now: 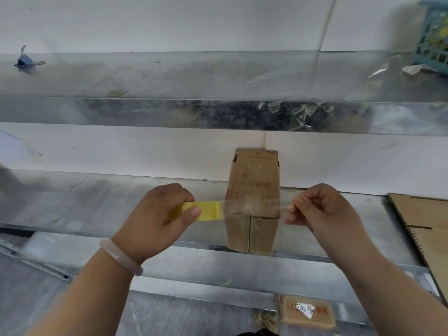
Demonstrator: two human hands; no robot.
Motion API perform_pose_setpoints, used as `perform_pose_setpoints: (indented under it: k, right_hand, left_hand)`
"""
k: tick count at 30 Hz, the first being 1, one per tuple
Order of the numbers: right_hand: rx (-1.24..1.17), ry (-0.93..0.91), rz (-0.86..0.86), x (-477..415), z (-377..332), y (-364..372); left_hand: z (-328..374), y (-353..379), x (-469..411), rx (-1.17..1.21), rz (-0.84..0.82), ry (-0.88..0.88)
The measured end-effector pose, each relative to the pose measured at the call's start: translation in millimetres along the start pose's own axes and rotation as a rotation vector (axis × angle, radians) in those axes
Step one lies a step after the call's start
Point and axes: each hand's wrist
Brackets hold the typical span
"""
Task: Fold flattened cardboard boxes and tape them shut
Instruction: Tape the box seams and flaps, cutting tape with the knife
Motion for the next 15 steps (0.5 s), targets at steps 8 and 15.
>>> perform_pose_setpoints:
  k: [8,15]
  right_hand:
    - [0.051,0.054,0.095,8.7,21.6,0.0]
    - [0.014,0.132,0.172,2.4,36.7,4.5]
  left_hand:
    - [-22.1,6.8,-9.5,-0.409,-0.009,0.089]
    - [-29.0,24.4,-18.6,-0.496,-0.020,0.113]
Point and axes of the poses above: each hand's wrist, its own x-axis away from the middle knuckle, its own y-axis out of the palm, z = x × y
